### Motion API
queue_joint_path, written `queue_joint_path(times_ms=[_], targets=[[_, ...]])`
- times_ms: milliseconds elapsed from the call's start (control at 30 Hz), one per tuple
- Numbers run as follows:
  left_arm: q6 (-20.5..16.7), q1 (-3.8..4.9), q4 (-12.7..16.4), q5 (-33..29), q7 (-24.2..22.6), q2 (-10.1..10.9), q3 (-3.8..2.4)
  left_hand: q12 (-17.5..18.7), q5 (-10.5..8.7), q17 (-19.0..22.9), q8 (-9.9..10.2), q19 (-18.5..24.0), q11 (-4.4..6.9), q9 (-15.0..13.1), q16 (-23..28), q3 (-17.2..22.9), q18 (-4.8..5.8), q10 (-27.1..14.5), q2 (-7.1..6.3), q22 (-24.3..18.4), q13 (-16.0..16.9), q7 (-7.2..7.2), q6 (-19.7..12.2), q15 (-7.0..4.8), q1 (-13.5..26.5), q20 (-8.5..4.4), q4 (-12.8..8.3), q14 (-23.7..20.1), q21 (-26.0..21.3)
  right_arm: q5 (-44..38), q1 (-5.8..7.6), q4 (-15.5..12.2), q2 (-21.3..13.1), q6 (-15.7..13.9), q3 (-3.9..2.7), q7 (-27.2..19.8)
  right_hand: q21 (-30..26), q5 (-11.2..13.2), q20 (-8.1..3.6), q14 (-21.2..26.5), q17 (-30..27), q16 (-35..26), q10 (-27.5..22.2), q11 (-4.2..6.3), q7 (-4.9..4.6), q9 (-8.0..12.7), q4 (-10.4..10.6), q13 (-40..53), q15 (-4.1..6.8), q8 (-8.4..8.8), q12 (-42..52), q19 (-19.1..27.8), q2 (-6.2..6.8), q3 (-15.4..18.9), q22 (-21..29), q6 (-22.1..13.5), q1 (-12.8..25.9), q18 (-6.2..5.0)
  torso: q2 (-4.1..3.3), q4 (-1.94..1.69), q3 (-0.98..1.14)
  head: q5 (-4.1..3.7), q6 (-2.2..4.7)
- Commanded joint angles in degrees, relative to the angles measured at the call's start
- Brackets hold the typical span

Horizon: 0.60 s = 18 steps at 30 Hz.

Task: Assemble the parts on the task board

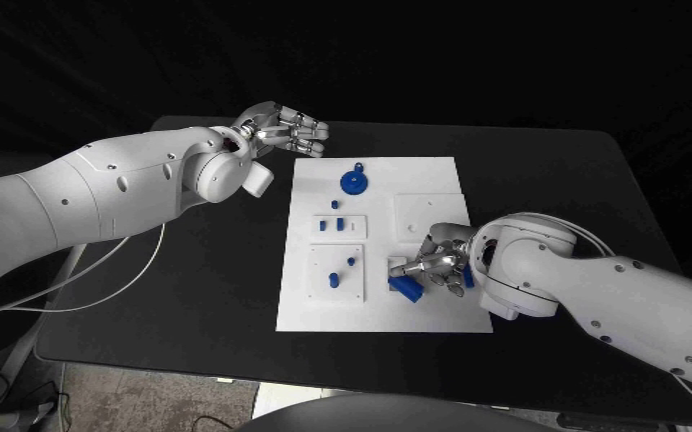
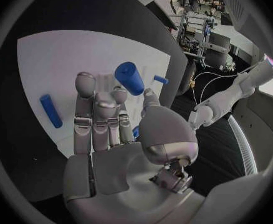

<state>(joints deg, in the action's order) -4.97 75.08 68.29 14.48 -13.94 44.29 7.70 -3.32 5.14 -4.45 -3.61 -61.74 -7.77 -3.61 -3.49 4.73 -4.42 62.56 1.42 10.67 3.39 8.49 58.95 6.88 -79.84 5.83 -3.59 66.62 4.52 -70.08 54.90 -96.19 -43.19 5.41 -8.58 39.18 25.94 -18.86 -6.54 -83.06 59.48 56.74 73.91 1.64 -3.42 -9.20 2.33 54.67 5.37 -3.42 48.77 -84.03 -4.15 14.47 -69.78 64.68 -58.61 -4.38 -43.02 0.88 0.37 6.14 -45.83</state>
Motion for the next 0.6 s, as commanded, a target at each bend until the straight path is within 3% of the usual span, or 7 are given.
queue_joint_path(times_ms=[33, 233, 600], targets=[[0.90, 0.01, 0.13, -0.15, -0.20, -0.02, -0.02, -0.23, 0.39, -0.03, -0.03, -0.25, -0.07, 0.00, -0.12, 0.02, 0.01, -0.14, 0.02, -0.10, -0.03, -0.20, -0.14, -0.04, 0.54, -0.01, 0.50, -0.27, 0.05, -2.27, -0.05, -0.18, -0.05, 0.87, -0.05, 0.18, 0.21, 0.41, -0.13, -0.10, -0.04, -0.16, -0.02, 0.28, -0.04, -0.05, -1.31, 0.00, 0.06, -0.25, 0.30, -2.19, 0.48, -0.29, -0.03, 0.44, -1.53, -0.05, 0.00, 0.00, 0.00, -0.01, -0.05], [0.93, 0.01, 0.12, -0.15, -0.11, -0.01, -0.02, -0.23, 0.41, -0.03, -0.02, -0.26, -0.08, 0.00, -0.12, 0.05, 0.00, -0.14, -0.05, -0.23, -0.03, -0.19, -0.17, -0.03, 0.40, -0.01, 0.54, -0.29, 0.05, -5.62, -0.05, -0.15, -0.13, 0.72, -0.07, 0.03, 0.00, 0.98, -0.11, -0.05, -0.21, -0.39, -0.16, 0.24, -0.09, 0.04, -1.84, -0.12, 0.03, -0.23, 0.15, -2.13, 1.65, -0.52, 0.07, 0.36, -1.75, -0.05, -0.01, 0.02, 0.02, 0.00, -0.06], [0.94, 0.01, 0.12, -0.15, -0.04, 0.03, -0.01, -0.24, 0.40, -0.02, -0.01, -0.24, -0.09, 0.01, -0.11, 0.03, 0.01, -0.19, -0.07, -0.33, -0.03, -0.18, -0.23, -0.01, 0.43, 0.02, 0.61, -0.33, 0.03, -11.56, -0.05, -0.28, -0.17, -0.64, -0.10, -0.56, -0.13, 2.36, -0.06, -0.04, -0.34, -0.61, -0.22, 0.20, -0.12, 0.10, -0.35, -0.14, 0.00, -0.25, 0.21, -2.17, 3.95, -1.93, 0.17, 0.26, -2.05, -0.10, 0.00, 0.02, 0.04, -0.18, -0.05]])
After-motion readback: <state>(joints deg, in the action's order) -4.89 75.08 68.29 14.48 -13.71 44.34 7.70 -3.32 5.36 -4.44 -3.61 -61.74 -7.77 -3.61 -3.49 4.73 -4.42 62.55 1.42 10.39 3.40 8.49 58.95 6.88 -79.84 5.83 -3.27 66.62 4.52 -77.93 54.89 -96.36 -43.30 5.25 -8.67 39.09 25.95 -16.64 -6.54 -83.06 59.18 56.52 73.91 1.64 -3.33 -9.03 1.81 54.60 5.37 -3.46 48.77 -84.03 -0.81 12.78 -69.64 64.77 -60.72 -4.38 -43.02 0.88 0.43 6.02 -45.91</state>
